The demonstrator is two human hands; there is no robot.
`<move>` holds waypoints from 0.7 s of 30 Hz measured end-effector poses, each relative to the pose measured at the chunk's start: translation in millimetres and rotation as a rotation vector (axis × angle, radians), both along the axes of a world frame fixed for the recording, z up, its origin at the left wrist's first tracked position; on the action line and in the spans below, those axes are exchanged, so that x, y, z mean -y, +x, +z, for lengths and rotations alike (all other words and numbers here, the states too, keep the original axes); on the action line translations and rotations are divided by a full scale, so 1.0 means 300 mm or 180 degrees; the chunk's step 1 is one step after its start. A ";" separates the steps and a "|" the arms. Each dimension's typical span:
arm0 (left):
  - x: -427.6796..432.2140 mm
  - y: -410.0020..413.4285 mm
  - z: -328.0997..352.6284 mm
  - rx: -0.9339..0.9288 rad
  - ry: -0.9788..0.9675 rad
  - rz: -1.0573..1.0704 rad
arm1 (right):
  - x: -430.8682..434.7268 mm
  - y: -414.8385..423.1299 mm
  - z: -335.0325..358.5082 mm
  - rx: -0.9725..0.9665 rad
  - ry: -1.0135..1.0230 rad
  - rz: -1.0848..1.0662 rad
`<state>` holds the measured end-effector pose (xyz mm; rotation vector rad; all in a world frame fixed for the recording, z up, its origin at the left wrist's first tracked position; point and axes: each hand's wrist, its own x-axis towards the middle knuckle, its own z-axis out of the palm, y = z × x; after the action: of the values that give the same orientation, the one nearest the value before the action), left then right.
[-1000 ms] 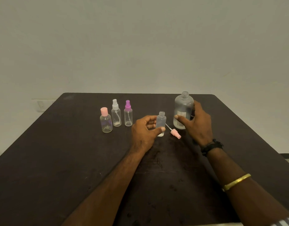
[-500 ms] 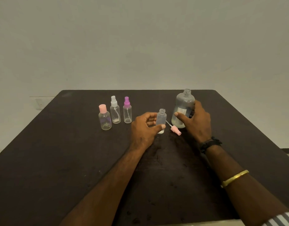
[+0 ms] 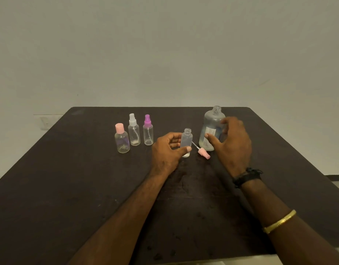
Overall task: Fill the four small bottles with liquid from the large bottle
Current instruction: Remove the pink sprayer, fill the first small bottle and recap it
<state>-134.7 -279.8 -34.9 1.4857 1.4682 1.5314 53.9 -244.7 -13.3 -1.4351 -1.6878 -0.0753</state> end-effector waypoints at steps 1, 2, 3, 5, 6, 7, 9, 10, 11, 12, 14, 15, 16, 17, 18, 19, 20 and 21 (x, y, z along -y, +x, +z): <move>-0.001 0.000 -0.001 0.0001 0.0009 0.0005 | 0.008 -0.005 -0.002 0.0206 0.0007 0.0105; -0.001 -0.001 -0.001 0.0000 0.0016 0.0012 | 0.016 -0.012 -0.005 0.0435 -0.0040 0.0175; -0.002 -0.002 -0.002 -0.0003 0.0021 0.0016 | 0.023 -0.019 -0.007 0.0661 -0.0133 0.0210; -0.003 -0.005 -0.004 -0.0013 0.0022 0.0021 | 0.033 -0.035 -0.016 0.1020 -0.0372 0.0221; -0.004 -0.006 -0.005 -0.0023 0.0026 0.0023 | 0.036 -0.042 -0.022 0.1121 -0.0481 0.0213; -0.005 -0.007 -0.006 -0.0034 0.0033 0.0029 | 0.038 -0.050 -0.028 0.1185 -0.0577 0.0198; -0.006 -0.008 -0.007 -0.0040 0.0059 0.0048 | 0.037 -0.063 -0.042 0.1244 -0.0751 0.0158; -0.007 -0.009 -0.008 -0.0037 0.0066 0.0056 | 0.033 -0.068 -0.048 0.1253 -0.0825 0.0133; -0.008 -0.009 -0.008 -0.0034 0.0067 0.0056 | 0.030 -0.071 -0.054 0.1269 -0.0885 0.0103; -0.008 -0.008 -0.008 -0.0034 0.0066 0.0054 | 0.028 -0.073 -0.057 0.1293 -0.0919 0.0072; -0.008 -0.009 -0.006 -0.0046 0.0066 0.0048 | 0.025 -0.076 -0.061 0.1342 -0.0924 0.0038; -0.008 -0.010 -0.005 -0.0048 0.0069 0.0049 | 0.024 -0.077 -0.062 0.1358 -0.0916 0.0034; -0.008 -0.011 -0.006 -0.0039 0.0073 0.0048 | 0.023 -0.076 -0.063 0.1352 -0.0903 0.0048; -0.007 -0.011 -0.006 -0.0028 0.0073 0.0041 | 0.023 -0.075 -0.062 0.1318 -0.0878 0.0069; -0.007 -0.011 -0.006 -0.0020 0.0074 0.0034 | 0.021 -0.073 -0.061 0.1258 -0.0820 0.0088; -0.007 -0.011 -0.006 -0.0021 0.0077 0.0035 | 0.022 -0.071 -0.057 0.1164 -0.0706 0.0118; -0.007 -0.011 -0.006 -0.0016 0.0078 0.0032 | 0.023 -0.069 -0.051 0.1013 -0.0534 0.0183; -0.008 -0.011 -0.006 0.0001 0.0071 0.0022 | 0.026 -0.068 -0.043 0.0800 -0.0326 0.0281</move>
<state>-138.0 -277.5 -36.8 1.4946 1.4622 1.5566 33.6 -252.6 -26.1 -1.4726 -1.9828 -0.1264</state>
